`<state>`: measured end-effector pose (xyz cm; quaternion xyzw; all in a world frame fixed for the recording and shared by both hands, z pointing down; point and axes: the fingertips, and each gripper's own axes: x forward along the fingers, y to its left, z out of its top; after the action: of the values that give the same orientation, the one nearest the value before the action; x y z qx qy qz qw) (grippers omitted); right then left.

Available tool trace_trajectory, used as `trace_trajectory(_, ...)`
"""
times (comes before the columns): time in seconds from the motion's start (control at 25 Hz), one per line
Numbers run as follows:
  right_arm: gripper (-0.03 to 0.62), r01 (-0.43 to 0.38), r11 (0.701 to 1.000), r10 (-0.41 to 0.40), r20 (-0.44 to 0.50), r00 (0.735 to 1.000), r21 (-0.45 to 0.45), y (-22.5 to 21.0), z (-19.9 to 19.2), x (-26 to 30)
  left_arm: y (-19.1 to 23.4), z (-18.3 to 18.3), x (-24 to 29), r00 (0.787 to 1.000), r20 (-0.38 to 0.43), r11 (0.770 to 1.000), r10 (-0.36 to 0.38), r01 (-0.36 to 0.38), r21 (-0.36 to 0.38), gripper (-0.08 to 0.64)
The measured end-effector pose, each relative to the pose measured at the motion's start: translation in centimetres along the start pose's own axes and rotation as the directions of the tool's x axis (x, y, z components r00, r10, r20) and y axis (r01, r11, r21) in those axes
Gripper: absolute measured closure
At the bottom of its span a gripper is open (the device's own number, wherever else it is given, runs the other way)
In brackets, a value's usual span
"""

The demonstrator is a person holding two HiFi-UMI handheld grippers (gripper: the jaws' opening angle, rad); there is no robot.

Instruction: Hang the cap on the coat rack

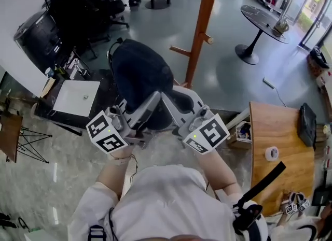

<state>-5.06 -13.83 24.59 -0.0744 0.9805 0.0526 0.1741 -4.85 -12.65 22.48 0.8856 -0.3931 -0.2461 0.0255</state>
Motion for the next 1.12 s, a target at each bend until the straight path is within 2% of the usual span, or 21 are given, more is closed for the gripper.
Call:
trace_trajectory(0.12, 0.560, 0.027, 0.998, -0.025, 0.024, 0.999, -0.063, -0.5, 2.6, 0.7, -0.7, 2.1, 1.4, 0.997, 0.015, 0.997, -0.073, 0.072, 0.024, 0.548)
trace_trajectory(0.28, 0.560, 0.106, 0.986, -0.098, 0.069, 0.993, -0.125, -2.1, 5.7, 0.3, -1.8, 3.7, 4.2, 0.987, -0.001, 0.985, -0.162, 0.162, 0.057, 0.548)
trace_trajectory(0.52, 0.560, 0.233, 0.947, -0.208, 0.130, 0.969, -0.221, -4.1, 9.9, -1.9, -4.2, 4.7, 8.3, 0.948, -0.008, 0.946, -0.318, 0.318, 0.065, 0.548)
trace_trajectory(0.68, 0.560, 0.312, 0.914, -0.284, 0.143, 0.948, -0.257, -6.1, 11.2, -4.6, -5.5, 3.5, 11.2, 0.914, -0.017, 0.913, -0.405, 0.405, 0.041, 0.548)
trace_trajectory(0.84, 0.560, 0.386, 0.880, -0.361, 0.138, 0.922, -0.278, -7.6, 11.0, -6.9, -5.9, 1.6, 13.0, 0.883, -0.018, 0.883, -0.469, 0.469, -0.016, 0.548)
trace_trajectory(1.0, 0.560, 0.442, 0.849, -0.424, 0.124, 0.897, -0.290, -8.7, 10.6, -8.9, -6.2, -0.2, 14.3, 0.857, -0.013, 0.856, -0.515, 0.512, -0.074, 0.548)
trace_trajectory(1.12, 0.560, 0.469, 0.832, -0.451, 0.132, 0.883, -0.297, -9.0, 10.5, -10.1, -6.7, -1.2, 14.8, 0.843, -0.013, 0.840, -0.538, 0.535, -0.087, 0.548)
